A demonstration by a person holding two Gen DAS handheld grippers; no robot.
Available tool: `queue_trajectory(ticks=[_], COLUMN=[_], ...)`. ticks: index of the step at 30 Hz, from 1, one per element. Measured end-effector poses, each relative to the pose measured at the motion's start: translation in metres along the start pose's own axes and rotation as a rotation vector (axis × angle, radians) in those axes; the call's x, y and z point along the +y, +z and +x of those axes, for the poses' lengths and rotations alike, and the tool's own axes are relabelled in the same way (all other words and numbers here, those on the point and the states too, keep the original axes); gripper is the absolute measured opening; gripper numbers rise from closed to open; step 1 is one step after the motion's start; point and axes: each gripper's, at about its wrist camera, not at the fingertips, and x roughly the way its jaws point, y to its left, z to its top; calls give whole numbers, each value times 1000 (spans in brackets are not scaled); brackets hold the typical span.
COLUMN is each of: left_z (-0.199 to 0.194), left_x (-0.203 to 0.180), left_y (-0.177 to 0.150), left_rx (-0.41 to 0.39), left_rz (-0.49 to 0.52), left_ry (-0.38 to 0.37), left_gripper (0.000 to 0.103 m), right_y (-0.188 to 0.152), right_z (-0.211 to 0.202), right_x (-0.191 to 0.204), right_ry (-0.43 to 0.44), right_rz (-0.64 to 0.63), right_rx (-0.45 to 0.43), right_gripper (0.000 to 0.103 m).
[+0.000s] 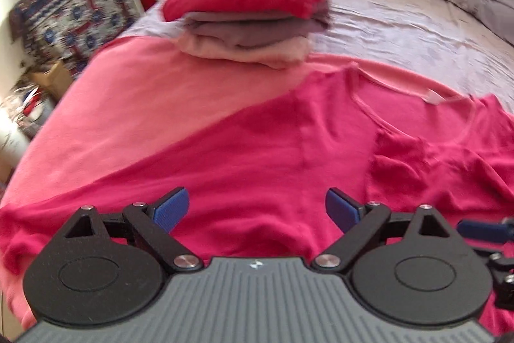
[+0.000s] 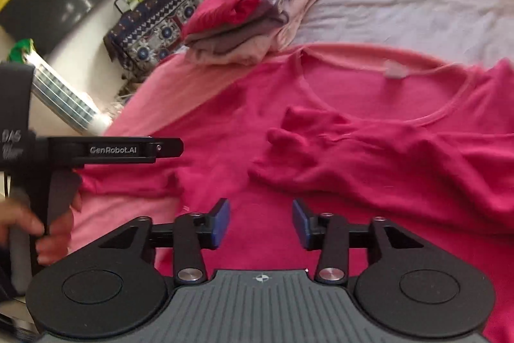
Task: Fold clothes
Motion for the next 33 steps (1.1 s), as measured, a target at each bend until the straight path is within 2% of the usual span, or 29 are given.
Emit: queue_trajectory(ticks=[2,6,8,10,13,15,17,18,20,22,24,26,29,30,32,33], left_z=[1,15,21,24,18,19,22,23,21,18,16,14,11,10,10,10], left_x=[-17,-50,-62,-70,-57,-48,-40,-35,-27,-21,-16,-12,-8,-7,-6,-6], left_y=[-2,12,17,21,13,7,2,2,0,1,3,6,7,7,6,5], left_rx=[-16,-57,-57,-48,-31,-6,17,24,22,12,3,-4,-8,-7,-3,0], left_rz=[60,152,195,232,216,214,204,192,169,148,128,108,98,97,98,101], left_ry=[-85,-219,-236,-231,-260,-240,-207,-197,-187,-188,-200,-208,-202,-202,-200,-198], left_gripper=[93,93,93,92,92,92,92,92,92,92,92,92,92,92,92,92], right_y=[-2,8,17,22,26,27,28,28,29,30,28,23,14,12,13,18], right_z=[-22,-27,-18,3,35,54,68,76,70,56,37,25,23,25,33,39], right_x=[-2,-28,-40,-39,-30,-20,-15,-13,-5,4,14,24,37,40,40,36], right_ry=[-150,-353,-361,-338,-284,-248,-231,-224,-228,-234,-197,-136,-98,-121,-220,-259], right_rz=[-99,-285,-290,-377,-502,-565,-580,-588,-603,-623,-655,-712,-838,-880,-902,-871], right_rx=[-59,-62,-53,-22,25,50,85,101,75,35,14,34,85,78,30,14], right_gripper=[58,57,54,54,54,50,30,11,6,6,6,6,8,10,31,49])
